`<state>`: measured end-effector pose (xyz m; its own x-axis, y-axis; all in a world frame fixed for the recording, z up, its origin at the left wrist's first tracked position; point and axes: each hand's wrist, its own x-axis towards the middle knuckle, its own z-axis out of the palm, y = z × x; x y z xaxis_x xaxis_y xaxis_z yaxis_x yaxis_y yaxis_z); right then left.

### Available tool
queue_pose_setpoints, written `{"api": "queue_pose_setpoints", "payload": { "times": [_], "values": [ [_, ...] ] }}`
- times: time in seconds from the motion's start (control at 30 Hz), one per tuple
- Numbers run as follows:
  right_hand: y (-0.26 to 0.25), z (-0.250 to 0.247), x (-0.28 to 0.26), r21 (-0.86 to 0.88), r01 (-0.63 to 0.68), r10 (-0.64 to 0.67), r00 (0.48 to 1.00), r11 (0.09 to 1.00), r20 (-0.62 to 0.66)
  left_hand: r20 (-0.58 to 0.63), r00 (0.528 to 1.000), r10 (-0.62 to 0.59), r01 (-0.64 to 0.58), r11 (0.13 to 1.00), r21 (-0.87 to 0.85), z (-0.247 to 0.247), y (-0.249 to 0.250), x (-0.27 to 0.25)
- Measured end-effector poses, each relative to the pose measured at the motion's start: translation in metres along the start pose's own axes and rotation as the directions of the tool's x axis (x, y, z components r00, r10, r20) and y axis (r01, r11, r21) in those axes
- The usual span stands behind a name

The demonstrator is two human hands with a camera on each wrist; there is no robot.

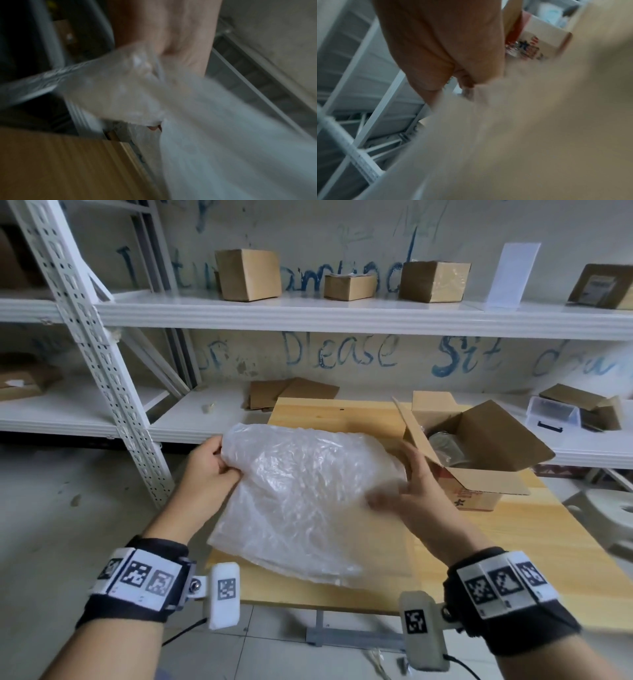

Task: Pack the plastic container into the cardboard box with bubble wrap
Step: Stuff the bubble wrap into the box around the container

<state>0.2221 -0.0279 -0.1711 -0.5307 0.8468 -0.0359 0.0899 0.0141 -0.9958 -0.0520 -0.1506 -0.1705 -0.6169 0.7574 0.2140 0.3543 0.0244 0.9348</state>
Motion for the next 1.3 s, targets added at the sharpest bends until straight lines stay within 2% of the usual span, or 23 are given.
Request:
{"api": "queue_pose_setpoints", "payload": {
  "times": [0.07, 0.1, 0.17, 0.23, 0.37, 0.5, 0.6, 0.67, 0.73, 0.87, 0.93, 1.0, 1.17, 1.27, 1.3],
  "values": [
    [-0.001, 0.000, -0.001, -0.223, 0.182, -0.176, 0.983, 0.958, 0.044, 0.008, 0.999, 0.053, -0.054, 0.988, 0.142, 0.001, -0.007, -0.001],
    [-0.004, 0.001, -0.003, -0.358, 0.245, -0.234, 0.969, 0.901, 0.074, 0.022, 0.997, 0.076, -0.078, 0.983, 0.164, 0.001, -0.008, -0.002],
    [-0.006, 0.004, -0.006, -0.564, 0.313, -0.321, 0.943, 0.764, 0.088, 0.085, 0.992, 0.096, -0.107, 0.985, 0.138, -0.002, -0.010, -0.002],
    [-0.007, 0.005, -0.007, -0.649, 0.351, -0.403, 0.912, 0.675, 0.074, 0.138, 0.984, 0.110, -0.134, 0.975, 0.179, -0.006, -0.010, 0.001],
    [-0.007, -0.001, -0.005, -0.672, 0.365, -0.461, 0.886, 0.644, 0.040, 0.173, 0.980, 0.096, -0.128, 0.974, 0.185, -0.011, -0.005, -0.002],
    [-0.013, -0.005, -0.009, -0.504, 0.342, -0.416, 0.909, 0.793, -0.036, 0.115, 0.986, 0.118, -0.135, 0.978, 0.162, -0.015, -0.005, -0.002],
    [-0.020, -0.006, -0.012, -0.354, 0.406, -0.469, 0.876, 0.843, -0.111, 0.083, 0.990, 0.115, -0.123, 0.988, 0.092, -0.015, -0.006, 0.001],
    [-0.022, -0.010, -0.010, -0.363, 0.429, -0.502, 0.855, 0.827, -0.134, 0.057, 0.991, 0.124, -0.126, 0.991, 0.050, -0.014, -0.006, 0.002],
    [-0.021, -0.013, -0.008, -0.431, 0.395, -0.479, 0.872, 0.811, -0.101, 0.021, 0.989, 0.145, -0.146, 0.988, 0.048, -0.013, -0.007, 0.004],
    [-0.019, -0.012, -0.006, -0.695, 0.302, -0.440, 0.897, 0.652, -0.023, 0.019, 0.979, 0.204, -0.205, 0.970, 0.133, -0.009, -0.005, 0.007],
    [-0.019, -0.010, -0.006, -0.742, 0.252, -0.419, 0.907, 0.621, -0.043, 0.045, 0.979, 0.199, -0.203, 0.972, 0.119, -0.005, -0.004, 0.007],
    [-0.018, -0.010, -0.005, -0.750, 0.259, -0.458, 0.887, 0.609, -0.065, 0.042, 0.980, 0.196, -0.200, 0.970, 0.134, -0.002, -0.003, 0.006],
    [-0.018, -0.016, 0.001, -0.743, 0.323, -0.613, 0.776, 0.587, -0.147, -0.058, 0.970, 0.238, -0.223, 0.955, 0.193, 0.002, 0.004, 0.003],
    [-0.017, -0.020, 0.000, -0.702, 0.358, -0.635, 0.752, 0.616, -0.174, -0.084, 0.960, 0.266, -0.245, 0.948, 0.203, 0.005, 0.008, 0.002],
    [-0.018, -0.021, 0.000, -0.698, 0.379, -0.660, 0.729, 0.608, -0.179, -0.088, 0.959, 0.270, -0.248, 0.947, 0.203, 0.006, 0.009, 0.002]
  ]
}}
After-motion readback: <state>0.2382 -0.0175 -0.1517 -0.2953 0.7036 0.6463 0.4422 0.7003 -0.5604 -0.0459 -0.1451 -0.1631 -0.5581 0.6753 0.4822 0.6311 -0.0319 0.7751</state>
